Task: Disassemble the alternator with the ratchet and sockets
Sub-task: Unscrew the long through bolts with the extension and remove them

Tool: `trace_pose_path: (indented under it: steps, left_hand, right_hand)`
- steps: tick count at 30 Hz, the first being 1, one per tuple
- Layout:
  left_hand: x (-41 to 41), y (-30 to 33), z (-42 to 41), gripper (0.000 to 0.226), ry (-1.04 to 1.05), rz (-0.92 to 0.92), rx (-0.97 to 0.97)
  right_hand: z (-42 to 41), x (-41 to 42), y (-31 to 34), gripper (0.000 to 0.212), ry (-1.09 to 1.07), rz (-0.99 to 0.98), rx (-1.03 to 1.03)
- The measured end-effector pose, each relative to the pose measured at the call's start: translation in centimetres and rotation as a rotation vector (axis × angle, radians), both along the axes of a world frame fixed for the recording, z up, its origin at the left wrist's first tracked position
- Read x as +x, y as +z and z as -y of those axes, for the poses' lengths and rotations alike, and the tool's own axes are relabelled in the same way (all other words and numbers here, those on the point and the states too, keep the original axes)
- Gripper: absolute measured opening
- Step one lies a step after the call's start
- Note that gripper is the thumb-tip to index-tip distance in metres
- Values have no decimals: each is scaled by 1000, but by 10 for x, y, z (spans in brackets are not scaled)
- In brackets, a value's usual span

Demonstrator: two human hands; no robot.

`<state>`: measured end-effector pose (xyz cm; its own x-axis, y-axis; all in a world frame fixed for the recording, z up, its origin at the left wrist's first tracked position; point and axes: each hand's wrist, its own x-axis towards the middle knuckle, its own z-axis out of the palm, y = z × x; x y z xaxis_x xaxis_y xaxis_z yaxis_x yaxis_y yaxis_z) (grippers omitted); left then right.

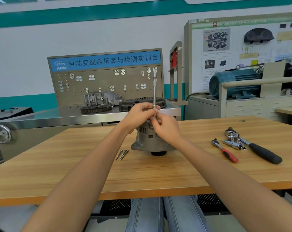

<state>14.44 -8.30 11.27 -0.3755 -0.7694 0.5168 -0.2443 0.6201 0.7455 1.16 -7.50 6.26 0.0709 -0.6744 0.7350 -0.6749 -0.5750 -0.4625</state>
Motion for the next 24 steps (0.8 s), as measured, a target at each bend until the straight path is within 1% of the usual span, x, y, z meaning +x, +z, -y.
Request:
trace_pose_path:
  steps: [3,5,8,10,12,14,17,20,22,24]
  left_hand:
    - [1,0,0,8,20,-3,-3]
    - [0,0,0,2,38,-9,7]
    - [-3,1,-1,17,108,8,-36]
    - [-5,1,-1,23,141,20,-63]
    - [-5,0,-1,22,148,23,-67]
    - [-4,-1,-2,15,116,6,-54]
    - [-3,-2,-4,8,66,-3,-47]
    - [-1,-1,-4,10,76,26,-47]
    - [-2,-2,-4,10,77,10,-23]
    - [-4,-2,-4,16,105,7,-39]
  right_hand:
    - [-2,1,0,27,-14,-5,10]
    - [-1,1,-1,24,-17,32,2]
    - [-1,2,-3,14,-36,115,-5]
    - [0,2,-3,19,-26,131,-5]
    - [1,2,-4,18,-19,109,-19]
    - [1,1,-4,16,-7,96,-25]
    - [0,0,-3,20,12,74,-27]
    - [0,0,-2,21,-19,5,-22]
    - [-1,1,-2,22,-30,-16,-22]
    - [-2,1,-2,22,-33,-17,-24]
